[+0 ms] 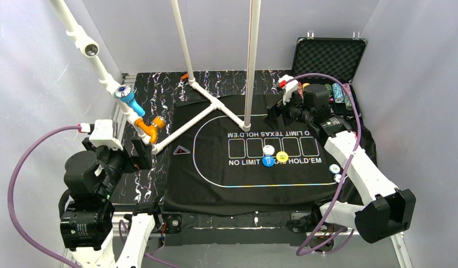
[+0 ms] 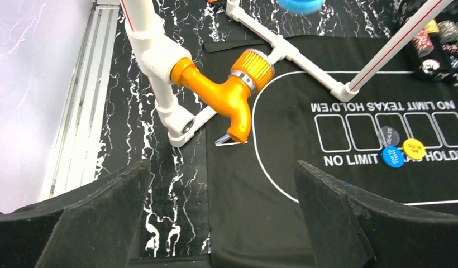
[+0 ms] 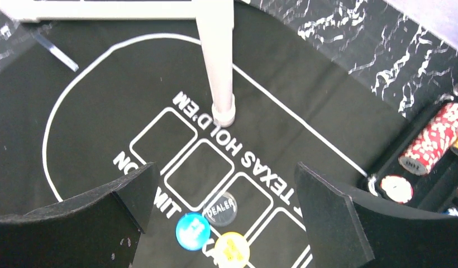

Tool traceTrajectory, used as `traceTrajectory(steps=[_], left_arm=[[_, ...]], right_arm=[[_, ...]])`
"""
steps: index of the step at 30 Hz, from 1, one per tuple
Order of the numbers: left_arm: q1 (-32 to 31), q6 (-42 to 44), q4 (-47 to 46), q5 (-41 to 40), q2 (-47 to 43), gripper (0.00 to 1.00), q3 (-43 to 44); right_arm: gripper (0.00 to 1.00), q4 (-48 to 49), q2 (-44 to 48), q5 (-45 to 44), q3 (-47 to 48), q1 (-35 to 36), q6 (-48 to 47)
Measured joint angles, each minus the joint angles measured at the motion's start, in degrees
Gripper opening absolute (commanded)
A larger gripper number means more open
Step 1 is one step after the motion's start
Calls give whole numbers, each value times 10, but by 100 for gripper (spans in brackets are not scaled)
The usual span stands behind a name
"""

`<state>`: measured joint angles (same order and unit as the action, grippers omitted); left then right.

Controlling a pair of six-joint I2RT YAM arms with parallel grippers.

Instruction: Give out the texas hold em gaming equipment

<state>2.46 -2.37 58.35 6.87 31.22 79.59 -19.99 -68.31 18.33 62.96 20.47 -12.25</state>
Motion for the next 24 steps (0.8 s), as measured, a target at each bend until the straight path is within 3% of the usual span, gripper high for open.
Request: traceTrajectory(steps=[13,24], left_arm=[[0,-70,-90,-68,75,99,-14],[5,-73,-147,-88,90,99,-60]], right_arm=[[100,128,-65,-43,14,68,60],[100,200,-100,-63,14,74,82]])
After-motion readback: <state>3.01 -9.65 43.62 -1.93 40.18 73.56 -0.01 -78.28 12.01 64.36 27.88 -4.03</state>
